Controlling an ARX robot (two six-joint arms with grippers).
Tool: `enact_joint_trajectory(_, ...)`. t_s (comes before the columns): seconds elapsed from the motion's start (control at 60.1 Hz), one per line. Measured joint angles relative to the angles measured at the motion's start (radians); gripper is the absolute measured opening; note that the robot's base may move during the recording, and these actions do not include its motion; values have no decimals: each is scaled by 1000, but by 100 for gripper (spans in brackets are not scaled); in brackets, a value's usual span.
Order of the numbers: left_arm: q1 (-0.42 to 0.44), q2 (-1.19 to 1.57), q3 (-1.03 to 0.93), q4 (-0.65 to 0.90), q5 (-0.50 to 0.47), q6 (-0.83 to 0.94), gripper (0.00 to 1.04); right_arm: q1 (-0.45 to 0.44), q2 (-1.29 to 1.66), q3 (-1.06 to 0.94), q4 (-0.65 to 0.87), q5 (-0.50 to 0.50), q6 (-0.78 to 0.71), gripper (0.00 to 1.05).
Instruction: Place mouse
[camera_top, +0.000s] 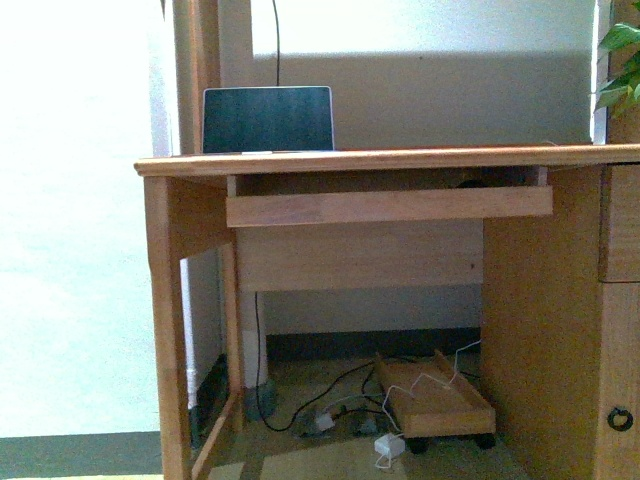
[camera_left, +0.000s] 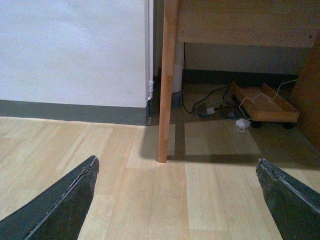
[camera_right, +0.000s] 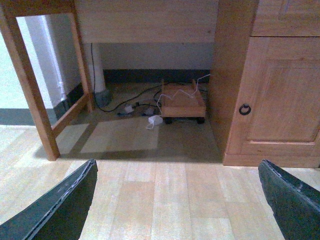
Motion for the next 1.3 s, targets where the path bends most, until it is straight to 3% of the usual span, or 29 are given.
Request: enact_joint_trajectory(1.298,0,0,0,0,0,0,97,0,0,0,0,0,0,97)
